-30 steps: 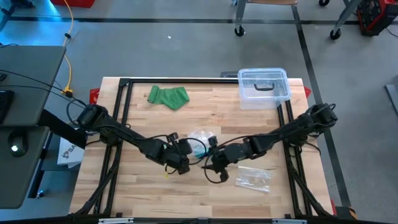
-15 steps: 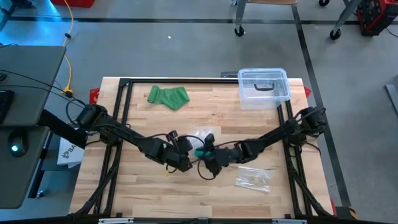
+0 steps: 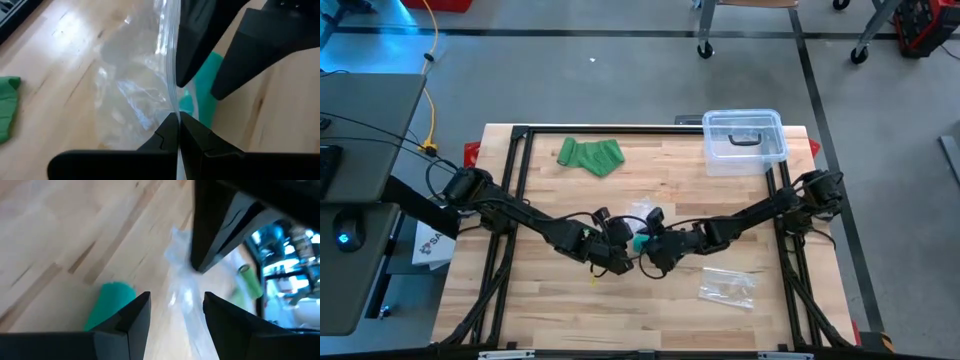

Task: Roll bandage
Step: Open the transparent zip bag

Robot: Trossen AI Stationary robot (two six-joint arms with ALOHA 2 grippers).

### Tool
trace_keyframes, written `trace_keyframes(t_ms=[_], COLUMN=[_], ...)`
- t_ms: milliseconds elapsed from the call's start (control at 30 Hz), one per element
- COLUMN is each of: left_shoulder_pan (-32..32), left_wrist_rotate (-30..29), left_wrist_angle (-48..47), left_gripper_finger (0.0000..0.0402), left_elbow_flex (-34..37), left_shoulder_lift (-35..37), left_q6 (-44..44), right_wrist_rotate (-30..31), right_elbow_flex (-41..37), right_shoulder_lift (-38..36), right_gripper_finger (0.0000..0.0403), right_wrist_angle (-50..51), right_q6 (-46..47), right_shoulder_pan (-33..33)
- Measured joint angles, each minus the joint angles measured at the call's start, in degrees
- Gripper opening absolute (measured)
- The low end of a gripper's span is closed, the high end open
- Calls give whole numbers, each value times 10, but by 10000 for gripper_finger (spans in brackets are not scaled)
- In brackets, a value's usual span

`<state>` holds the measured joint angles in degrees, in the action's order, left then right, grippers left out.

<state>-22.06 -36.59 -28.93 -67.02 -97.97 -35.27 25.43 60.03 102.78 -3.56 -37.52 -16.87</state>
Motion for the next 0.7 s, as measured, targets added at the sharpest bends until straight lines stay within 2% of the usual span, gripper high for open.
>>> trace_keyframes(t_ms=[67, 167, 300, 433, 567, 700], left_shoulder_pan=[0, -8, -19, -24, -25, -25], left_wrist_rotate=[-28, -106, -171, -182, -180, -178], left_wrist_angle=[0, 5, 21, 21, 20, 22], left_gripper_finger=[0, 0, 0, 0, 0, 0], left_elbow_flex=[0, 0, 0, 0, 0, 3], left_shoulder_lift=[0, 1, 1, 1, 1, 0], left_q6=[-2, -9, 15, 29, 29, 25], right_wrist_rotate=[-9, -38, -49, -14, 19, 22], right_elbow_flex=[0, 0, 0, 0, 18, 39], right_shoulder_lift=[0, 0, 0, -5, -17, -33], right_gripper_finger=[174, 174, 174, 174, 174, 174], right_wrist_angle=[28, 66, 58, 18, 20, 30], right_q6=[15, 41, 56, 56, 57, 98], right_shoulder_pan=[2, 4, 0, -15, -30, -39])
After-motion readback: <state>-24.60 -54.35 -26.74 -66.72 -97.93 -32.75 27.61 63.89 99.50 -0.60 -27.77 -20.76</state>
